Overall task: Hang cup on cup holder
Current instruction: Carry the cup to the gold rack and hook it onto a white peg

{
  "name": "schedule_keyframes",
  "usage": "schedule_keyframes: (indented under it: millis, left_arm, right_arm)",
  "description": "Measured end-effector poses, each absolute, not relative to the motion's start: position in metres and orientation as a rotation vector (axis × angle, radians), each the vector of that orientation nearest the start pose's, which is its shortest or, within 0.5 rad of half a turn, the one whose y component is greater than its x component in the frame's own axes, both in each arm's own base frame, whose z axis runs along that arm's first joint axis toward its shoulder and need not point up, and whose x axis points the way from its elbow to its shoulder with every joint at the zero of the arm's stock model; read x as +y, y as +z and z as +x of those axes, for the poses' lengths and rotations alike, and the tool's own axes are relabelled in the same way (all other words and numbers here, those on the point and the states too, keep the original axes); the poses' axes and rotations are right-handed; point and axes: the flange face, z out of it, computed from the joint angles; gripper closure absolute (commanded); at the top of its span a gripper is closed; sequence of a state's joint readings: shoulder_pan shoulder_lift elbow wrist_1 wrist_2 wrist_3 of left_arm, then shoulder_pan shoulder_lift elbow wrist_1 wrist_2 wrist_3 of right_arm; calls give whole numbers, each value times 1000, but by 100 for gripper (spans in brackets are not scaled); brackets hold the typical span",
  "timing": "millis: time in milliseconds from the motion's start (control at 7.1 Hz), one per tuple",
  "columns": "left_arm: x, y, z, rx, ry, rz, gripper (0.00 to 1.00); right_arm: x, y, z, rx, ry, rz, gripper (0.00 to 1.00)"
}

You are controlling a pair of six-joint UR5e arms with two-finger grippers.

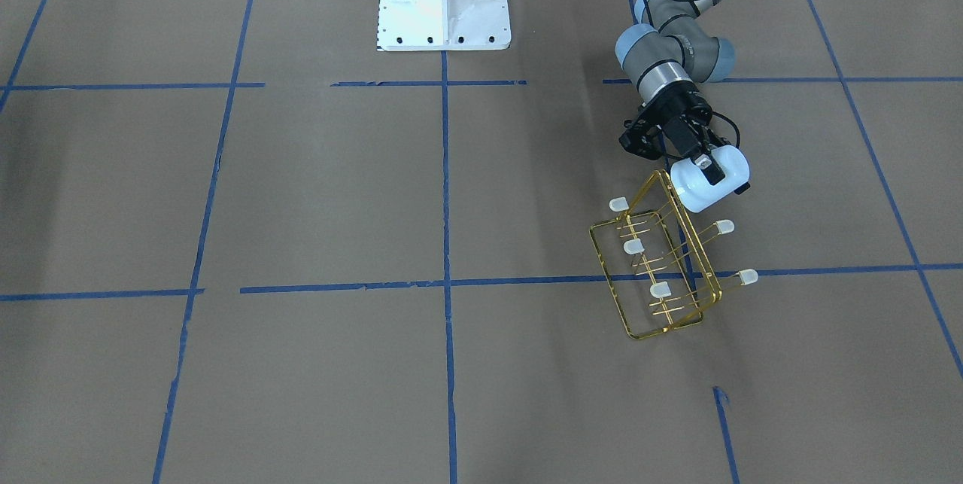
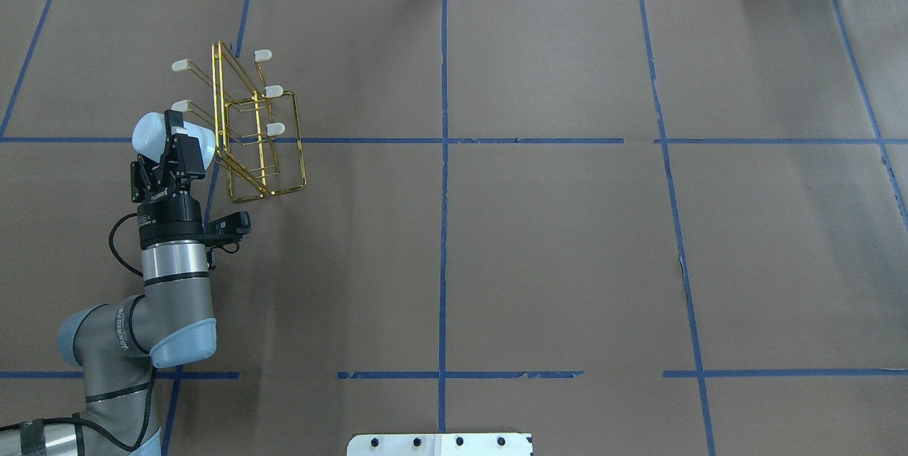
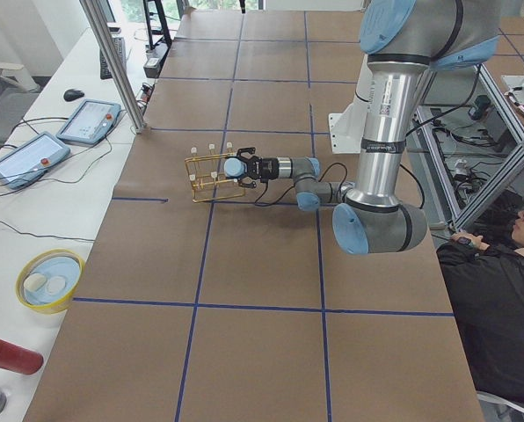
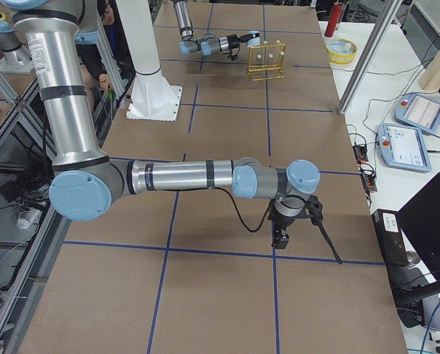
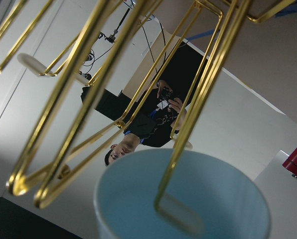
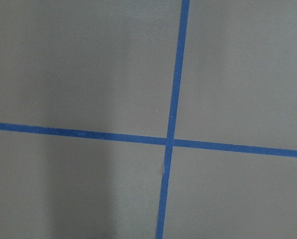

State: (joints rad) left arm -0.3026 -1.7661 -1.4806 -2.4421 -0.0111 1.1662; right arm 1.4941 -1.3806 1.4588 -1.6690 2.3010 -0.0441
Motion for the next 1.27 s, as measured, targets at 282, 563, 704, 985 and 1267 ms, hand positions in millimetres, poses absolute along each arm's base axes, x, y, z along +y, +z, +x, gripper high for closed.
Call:
schedule_keyframes:
  millis: [282,563,704,985,1267]
  left_arm:
    - [-383,458,441,-1446,1137,866,97]
    - [-384,458,443,-1447,1140,864,70]
    - [-384,459,443,-1446,1139,865,36]
    - [-384,459,443,-1430,1120,883,0]
    - [-384,458,443,-1422,1110,891,0]
  right_arm:
    - [-573,625,23,-730,-108,-31,0]
    - [-573,625,23,-730,-108,-31,0]
    - [-573,625,23,-730,-109,-31,0]
    - [-573,625,23,-730,-108,-31,0]
    - [-573,625,23,-730,-109,-30,0]
